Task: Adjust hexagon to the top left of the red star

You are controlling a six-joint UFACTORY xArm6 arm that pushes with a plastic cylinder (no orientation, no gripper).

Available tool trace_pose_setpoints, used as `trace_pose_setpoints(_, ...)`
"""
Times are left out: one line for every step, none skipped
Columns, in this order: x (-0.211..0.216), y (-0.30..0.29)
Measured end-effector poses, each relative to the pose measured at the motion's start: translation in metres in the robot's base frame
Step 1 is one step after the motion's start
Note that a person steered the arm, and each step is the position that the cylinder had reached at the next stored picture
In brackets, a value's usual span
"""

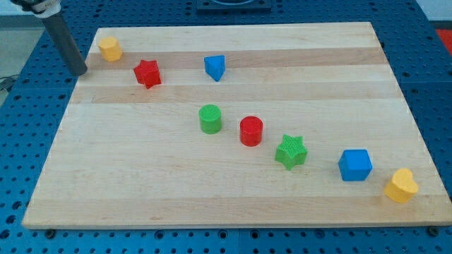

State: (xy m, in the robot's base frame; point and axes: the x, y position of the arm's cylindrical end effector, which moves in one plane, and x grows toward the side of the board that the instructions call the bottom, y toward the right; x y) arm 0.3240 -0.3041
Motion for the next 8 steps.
trace_pose_setpoints(-0.035,0.0)
trace_pose_setpoints(-0.042,-0.001)
trace_pose_setpoints(-0.05,0.012)
trace_pose_setpoints(-0.052,0.023)
trace_pose_setpoints(-0.049,0.042)
trace_pose_setpoints(-0.039,0.055)
trace_pose_setpoints(-0.039,0.047)
trace_pose_setpoints(-0.046,0.033)
